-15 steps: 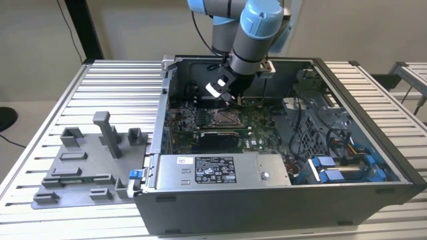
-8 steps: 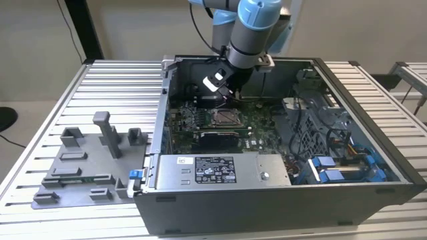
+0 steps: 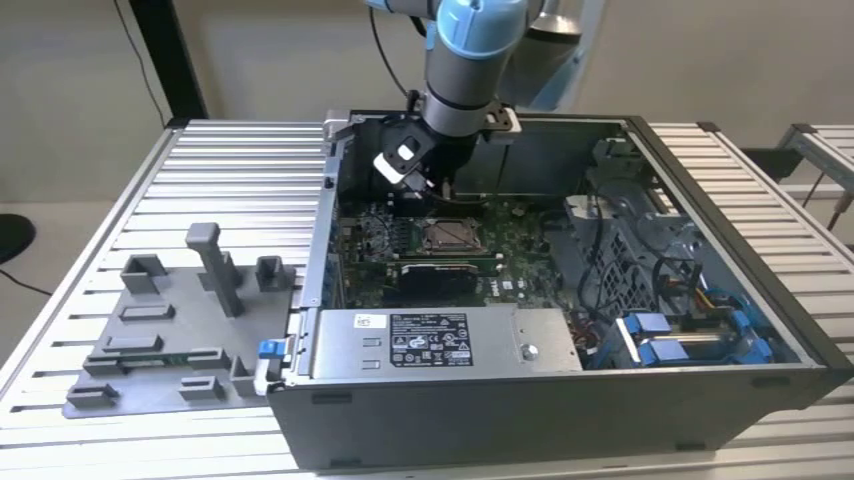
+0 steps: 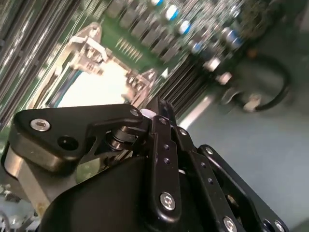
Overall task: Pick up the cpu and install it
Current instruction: 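Install the first cpu locking lever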
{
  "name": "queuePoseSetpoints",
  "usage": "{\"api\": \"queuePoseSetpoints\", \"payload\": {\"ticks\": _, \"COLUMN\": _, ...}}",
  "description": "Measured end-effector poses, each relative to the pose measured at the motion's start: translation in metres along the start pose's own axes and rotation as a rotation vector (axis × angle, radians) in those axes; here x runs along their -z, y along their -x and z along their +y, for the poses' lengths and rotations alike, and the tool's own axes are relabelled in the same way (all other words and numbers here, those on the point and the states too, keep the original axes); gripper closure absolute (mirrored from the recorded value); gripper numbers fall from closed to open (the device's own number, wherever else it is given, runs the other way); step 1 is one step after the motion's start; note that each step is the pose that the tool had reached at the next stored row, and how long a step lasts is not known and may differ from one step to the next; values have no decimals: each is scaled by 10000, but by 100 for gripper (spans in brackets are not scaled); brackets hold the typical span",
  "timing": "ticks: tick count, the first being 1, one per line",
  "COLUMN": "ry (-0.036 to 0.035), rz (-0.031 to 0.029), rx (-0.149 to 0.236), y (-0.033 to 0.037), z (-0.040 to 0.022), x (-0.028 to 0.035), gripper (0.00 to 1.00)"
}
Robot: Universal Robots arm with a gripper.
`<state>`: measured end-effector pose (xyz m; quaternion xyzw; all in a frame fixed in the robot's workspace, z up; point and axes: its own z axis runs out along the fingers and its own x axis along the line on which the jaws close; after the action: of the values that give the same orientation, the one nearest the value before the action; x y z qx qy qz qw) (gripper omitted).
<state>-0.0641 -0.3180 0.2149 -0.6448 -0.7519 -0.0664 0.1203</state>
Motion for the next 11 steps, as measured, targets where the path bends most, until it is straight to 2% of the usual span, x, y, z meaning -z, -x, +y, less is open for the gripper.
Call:
{"api": "queuePoseSetpoints", "payload": {"ticks": 1, "ry": 4, "rz": 25, "rx": 1, "y": -7, "z": -36, "x": 1, "gripper": 100}}
{"api": "queuePoseSetpoints", "payload": {"ticks": 2, "ry": 5, "rz": 42, "rx": 1, "y": -9, "z": -45, "x": 6, "gripper": 100}}
{"api": "queuePoseSetpoints", "payload": {"ticks": 11, "ry": 11, "rz": 53, "rx": -5, "y": 14, "z": -30, "x": -11, "gripper": 100}}
